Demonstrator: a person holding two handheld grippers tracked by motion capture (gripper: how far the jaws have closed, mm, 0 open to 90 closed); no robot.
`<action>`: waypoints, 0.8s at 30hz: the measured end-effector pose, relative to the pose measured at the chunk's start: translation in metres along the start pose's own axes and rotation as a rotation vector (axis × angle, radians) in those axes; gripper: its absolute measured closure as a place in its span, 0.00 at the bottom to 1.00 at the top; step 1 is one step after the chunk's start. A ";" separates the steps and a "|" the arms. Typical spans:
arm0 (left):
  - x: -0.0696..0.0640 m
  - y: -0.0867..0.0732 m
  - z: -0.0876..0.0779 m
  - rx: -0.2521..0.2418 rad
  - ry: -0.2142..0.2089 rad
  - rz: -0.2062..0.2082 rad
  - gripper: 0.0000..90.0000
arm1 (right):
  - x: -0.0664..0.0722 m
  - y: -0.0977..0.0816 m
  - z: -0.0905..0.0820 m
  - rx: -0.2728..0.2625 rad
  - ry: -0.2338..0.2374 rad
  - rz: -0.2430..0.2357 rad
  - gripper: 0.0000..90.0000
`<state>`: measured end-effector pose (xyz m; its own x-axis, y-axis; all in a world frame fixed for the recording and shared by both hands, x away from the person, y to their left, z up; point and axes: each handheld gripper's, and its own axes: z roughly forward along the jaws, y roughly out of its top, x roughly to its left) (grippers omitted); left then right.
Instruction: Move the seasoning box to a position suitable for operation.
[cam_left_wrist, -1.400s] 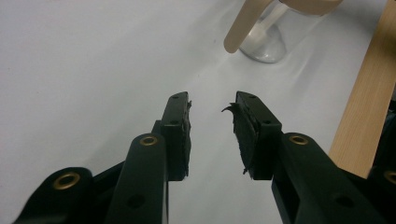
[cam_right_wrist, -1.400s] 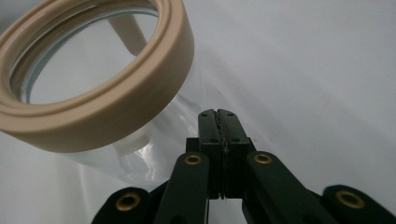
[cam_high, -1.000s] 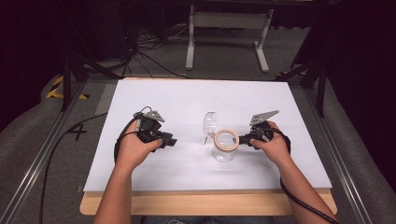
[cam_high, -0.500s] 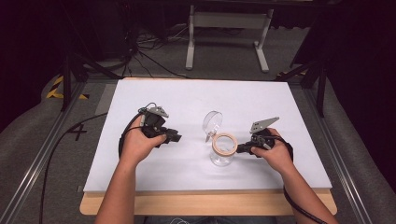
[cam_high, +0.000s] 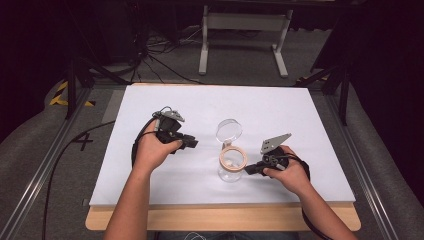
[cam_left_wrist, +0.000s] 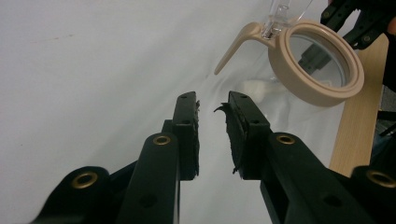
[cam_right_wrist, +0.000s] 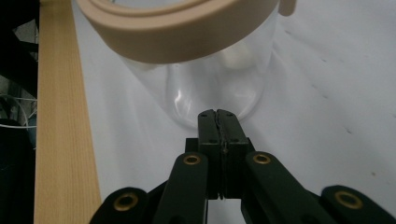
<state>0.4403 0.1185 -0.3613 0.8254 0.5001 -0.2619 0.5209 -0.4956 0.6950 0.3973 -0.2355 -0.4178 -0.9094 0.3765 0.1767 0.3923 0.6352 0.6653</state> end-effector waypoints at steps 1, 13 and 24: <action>0.001 0.000 0.000 -0.004 0.004 0.000 0.83 | 0.002 0.001 0.001 0.002 0.004 -0.006 1.00; 0.001 0.000 0.001 0.005 0.034 0.004 0.90 | 0.008 0.003 0.012 0.014 0.026 -0.025 1.00; -0.002 0.006 0.004 -0.063 0.048 0.020 0.97 | 0.008 0.006 -0.019 -0.070 -0.028 -0.004 1.00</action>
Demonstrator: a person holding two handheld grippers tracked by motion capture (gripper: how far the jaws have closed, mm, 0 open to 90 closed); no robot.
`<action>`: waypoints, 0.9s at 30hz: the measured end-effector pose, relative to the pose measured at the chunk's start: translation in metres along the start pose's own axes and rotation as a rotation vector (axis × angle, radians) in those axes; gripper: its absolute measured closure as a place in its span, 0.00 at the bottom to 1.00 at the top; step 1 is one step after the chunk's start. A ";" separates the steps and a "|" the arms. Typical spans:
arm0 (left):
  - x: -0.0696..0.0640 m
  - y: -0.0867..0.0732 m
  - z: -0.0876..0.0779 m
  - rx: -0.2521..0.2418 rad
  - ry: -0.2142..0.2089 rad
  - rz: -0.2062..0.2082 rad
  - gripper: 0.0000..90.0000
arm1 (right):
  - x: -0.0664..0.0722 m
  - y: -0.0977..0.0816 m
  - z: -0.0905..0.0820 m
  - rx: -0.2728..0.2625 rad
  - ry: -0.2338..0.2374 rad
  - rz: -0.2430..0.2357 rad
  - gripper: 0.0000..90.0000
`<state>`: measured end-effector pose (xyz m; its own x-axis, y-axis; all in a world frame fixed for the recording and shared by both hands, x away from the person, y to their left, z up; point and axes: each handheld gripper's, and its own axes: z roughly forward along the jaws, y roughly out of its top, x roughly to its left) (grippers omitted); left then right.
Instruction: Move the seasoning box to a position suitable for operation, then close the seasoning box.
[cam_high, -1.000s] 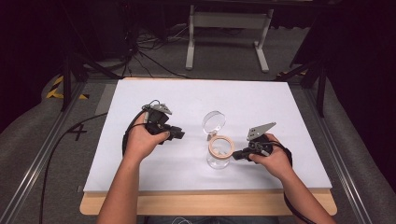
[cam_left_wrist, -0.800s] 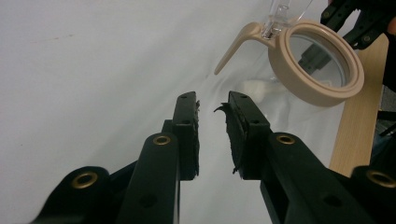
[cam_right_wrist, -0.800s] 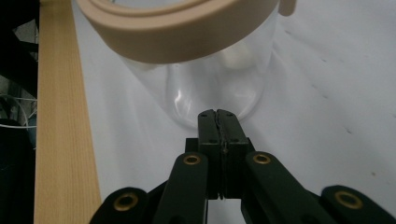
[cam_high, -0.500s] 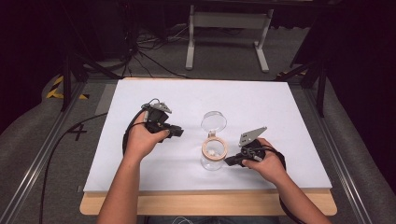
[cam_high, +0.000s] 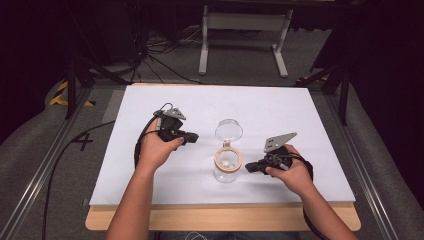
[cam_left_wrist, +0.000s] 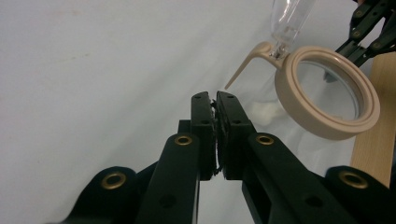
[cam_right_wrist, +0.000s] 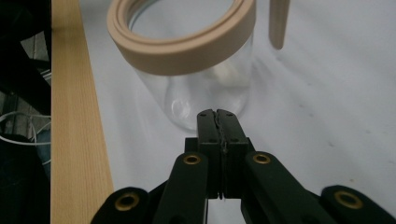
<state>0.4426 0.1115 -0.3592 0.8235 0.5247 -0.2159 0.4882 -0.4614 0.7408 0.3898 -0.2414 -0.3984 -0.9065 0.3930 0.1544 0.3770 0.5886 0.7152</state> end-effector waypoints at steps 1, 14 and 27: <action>0.000 0.000 0.000 0.000 0.000 0.000 0.97 | 0.000 0.000 0.000 0.000 0.000 0.000 1.00; -0.020 0.017 0.013 -0.124 0.024 0.043 0.98 | 0.016 0.020 -0.020 -0.197 -0.002 0.048 1.00; -0.025 0.018 0.024 -0.172 -0.001 0.051 0.98 | 0.023 0.033 -0.008 -0.214 0.008 0.033 1.00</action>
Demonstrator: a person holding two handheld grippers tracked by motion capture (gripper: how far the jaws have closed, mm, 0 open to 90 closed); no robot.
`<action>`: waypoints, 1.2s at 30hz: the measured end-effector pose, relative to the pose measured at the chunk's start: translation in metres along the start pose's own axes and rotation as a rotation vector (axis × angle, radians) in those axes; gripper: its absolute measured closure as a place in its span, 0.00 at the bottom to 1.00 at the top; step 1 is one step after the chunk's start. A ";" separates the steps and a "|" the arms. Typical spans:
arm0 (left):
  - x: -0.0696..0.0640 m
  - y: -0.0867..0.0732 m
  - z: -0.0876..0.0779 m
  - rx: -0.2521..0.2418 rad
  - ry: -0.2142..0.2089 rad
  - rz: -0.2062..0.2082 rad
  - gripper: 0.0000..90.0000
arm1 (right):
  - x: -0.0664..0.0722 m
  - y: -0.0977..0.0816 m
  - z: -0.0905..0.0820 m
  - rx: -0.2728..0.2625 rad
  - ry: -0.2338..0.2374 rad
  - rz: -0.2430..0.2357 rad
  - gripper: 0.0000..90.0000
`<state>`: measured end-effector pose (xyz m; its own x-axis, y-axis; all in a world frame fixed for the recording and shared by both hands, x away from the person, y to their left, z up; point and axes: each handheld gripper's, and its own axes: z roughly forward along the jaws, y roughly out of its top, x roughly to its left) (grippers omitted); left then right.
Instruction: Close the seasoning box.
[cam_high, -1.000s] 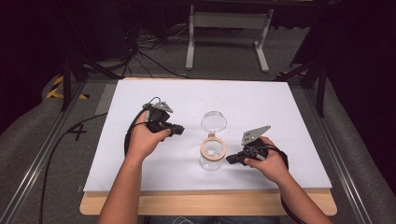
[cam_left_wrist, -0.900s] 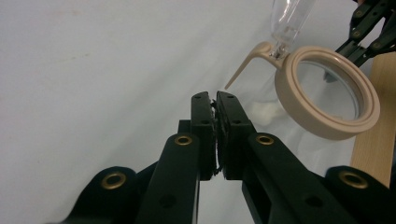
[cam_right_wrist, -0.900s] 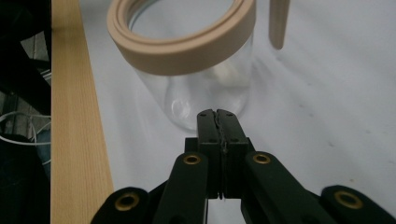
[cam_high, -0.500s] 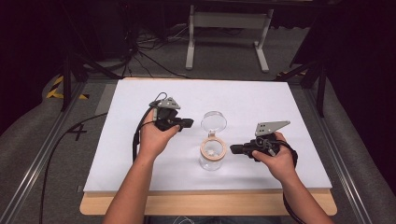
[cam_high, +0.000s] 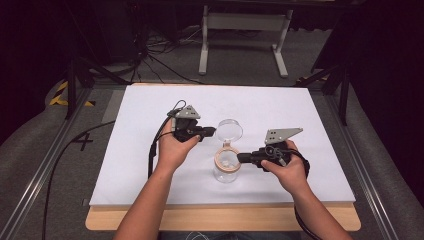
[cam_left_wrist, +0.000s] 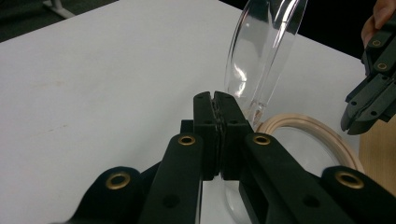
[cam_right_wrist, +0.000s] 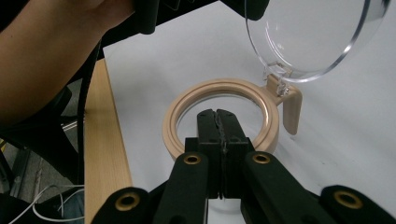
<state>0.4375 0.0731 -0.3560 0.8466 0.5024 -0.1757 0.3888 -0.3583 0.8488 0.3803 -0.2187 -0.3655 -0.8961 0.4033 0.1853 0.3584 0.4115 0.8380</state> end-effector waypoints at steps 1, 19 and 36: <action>0.000 0.000 0.000 -0.001 -0.001 -0.001 0.98 | 0.000 0.000 0.000 0.000 0.000 0.000 1.00; -0.013 0.001 -0.010 0.043 -0.046 0.048 0.98 | -0.001 0.005 0.001 -0.023 0.013 0.001 1.00; -0.011 0.004 -0.029 0.093 -0.001 0.056 0.95 | 0.005 0.008 -0.001 0.010 0.035 -0.017 1.00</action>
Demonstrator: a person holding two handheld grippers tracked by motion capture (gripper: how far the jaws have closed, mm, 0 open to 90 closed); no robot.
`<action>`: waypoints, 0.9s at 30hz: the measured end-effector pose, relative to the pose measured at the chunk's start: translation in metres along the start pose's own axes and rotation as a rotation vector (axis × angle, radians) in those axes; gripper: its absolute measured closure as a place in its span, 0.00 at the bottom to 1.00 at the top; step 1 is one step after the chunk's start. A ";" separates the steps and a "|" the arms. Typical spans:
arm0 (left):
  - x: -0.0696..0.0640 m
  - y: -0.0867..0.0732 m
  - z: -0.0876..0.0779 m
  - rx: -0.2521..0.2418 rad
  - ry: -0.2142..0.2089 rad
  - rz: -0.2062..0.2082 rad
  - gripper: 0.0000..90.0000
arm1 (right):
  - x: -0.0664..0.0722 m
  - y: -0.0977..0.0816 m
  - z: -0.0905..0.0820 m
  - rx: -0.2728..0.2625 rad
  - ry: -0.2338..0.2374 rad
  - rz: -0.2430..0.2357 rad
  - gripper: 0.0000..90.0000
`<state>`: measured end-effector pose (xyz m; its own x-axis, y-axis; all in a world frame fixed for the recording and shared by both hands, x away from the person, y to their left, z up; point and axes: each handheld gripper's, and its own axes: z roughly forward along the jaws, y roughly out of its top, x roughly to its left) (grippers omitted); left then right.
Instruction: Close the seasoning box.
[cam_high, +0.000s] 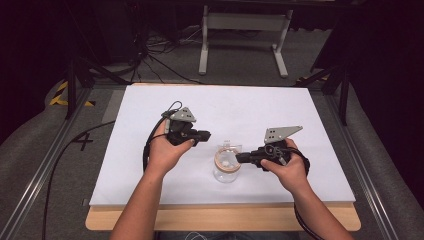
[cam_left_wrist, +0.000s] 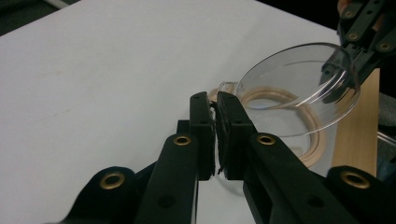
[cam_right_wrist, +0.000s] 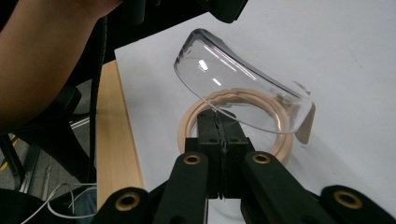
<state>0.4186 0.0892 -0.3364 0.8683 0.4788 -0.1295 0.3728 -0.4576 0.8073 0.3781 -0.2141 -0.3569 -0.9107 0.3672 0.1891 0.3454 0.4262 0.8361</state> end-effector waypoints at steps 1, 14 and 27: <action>0.001 0.000 -0.001 0.011 0.004 0.002 0.94 | 0.001 0.000 0.000 0.005 0.001 0.000 1.00; 0.005 -0.003 -0.005 0.101 0.000 -0.013 0.93 | 0.009 0.001 0.004 0.114 0.013 -0.003 1.00; 0.014 -0.009 -0.007 0.125 -0.008 -0.059 0.90 | 0.009 -0.004 0.007 0.186 0.036 0.022 1.00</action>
<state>0.4252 0.1048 -0.3414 0.8463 0.5017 -0.1793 0.4602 -0.5189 0.7204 0.3698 -0.2064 -0.3626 -0.9090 0.3495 0.2273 0.3980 0.5654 0.7224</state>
